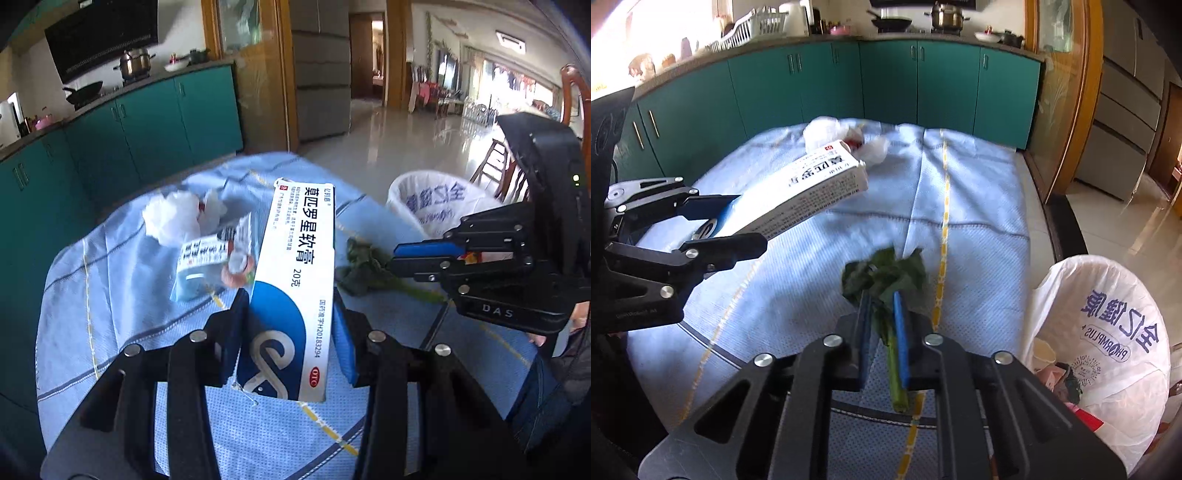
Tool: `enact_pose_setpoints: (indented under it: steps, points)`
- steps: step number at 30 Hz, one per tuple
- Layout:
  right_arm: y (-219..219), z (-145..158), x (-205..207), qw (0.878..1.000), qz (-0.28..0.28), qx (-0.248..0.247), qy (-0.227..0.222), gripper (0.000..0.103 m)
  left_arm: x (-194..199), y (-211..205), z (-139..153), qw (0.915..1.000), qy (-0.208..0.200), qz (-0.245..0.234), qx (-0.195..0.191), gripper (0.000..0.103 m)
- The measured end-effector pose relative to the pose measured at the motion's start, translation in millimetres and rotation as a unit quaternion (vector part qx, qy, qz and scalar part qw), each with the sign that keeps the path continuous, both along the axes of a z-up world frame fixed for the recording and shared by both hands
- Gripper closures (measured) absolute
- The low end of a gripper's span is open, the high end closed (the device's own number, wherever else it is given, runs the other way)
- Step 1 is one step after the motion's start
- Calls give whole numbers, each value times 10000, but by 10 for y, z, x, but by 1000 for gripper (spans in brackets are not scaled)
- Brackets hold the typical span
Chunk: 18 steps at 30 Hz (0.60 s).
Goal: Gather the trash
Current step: 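Carry the green vegetable and ointment box over the wastebasket with both tools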
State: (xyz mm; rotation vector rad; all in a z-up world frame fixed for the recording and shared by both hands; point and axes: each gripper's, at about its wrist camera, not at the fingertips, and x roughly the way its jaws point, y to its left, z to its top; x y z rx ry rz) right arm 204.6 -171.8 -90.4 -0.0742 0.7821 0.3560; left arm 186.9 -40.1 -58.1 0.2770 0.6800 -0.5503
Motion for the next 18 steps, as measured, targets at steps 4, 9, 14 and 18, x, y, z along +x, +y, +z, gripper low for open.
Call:
enact_pose_setpoints:
  steps: [4, 9, 14, 18]
  points:
    - [-57, 94, -70, 9996, 16, 194, -186, 91, -81, 45, 117, 9994, -211, -88, -273, 59]
    - [-40, -106, 84, 9996, -123, 4, 264, 82, -73, 25, 117, 9994, -206, -58, -281, 59]
    - [53, -242, 173, 9984, -190, -220, 476, 48, -43, 70, 63, 9996, -141, 13, -264, 59]
    - [154, -328, 208, 9979, -121, -364, 525, 47, -10, 158, 40, 9995, -108, 130, -256, 59]
